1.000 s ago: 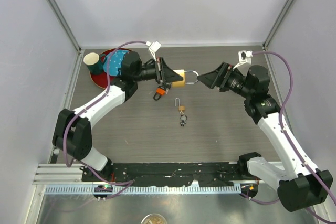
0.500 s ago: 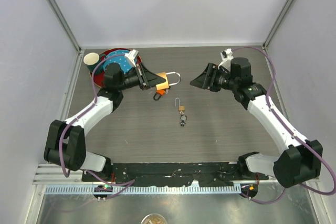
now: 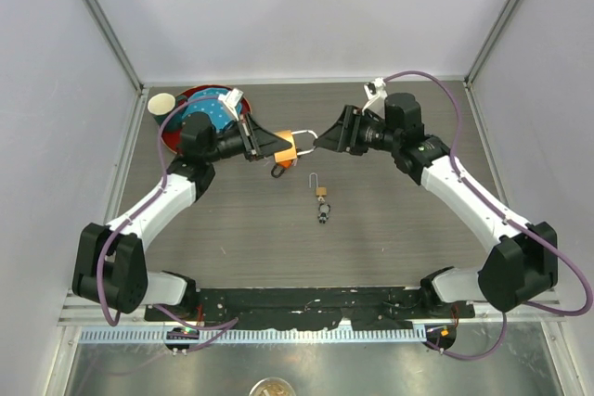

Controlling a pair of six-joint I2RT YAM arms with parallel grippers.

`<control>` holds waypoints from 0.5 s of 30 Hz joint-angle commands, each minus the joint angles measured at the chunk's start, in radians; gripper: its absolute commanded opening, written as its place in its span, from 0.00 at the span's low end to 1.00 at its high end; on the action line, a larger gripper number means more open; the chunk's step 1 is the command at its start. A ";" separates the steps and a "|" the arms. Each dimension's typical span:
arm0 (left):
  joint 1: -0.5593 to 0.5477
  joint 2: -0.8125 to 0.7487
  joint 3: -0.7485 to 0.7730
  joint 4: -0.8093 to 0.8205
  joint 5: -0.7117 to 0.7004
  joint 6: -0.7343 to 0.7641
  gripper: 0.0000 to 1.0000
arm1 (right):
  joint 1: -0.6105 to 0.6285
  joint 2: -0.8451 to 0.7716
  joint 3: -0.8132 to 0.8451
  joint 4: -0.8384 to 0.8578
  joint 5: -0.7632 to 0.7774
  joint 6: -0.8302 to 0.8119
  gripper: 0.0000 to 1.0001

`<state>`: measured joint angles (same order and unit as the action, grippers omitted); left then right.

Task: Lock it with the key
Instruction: Lock the lock.

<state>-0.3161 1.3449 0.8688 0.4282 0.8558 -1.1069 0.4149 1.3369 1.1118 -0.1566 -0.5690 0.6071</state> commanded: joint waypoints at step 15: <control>-0.001 -0.067 0.070 -0.109 -0.057 0.085 0.00 | 0.170 0.119 0.332 -0.340 0.426 -0.233 0.50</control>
<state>-0.3164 1.3334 0.8692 0.3099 0.8169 -1.0531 0.5476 1.4380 1.3769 -0.3882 -0.3019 0.4496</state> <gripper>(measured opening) 0.242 0.508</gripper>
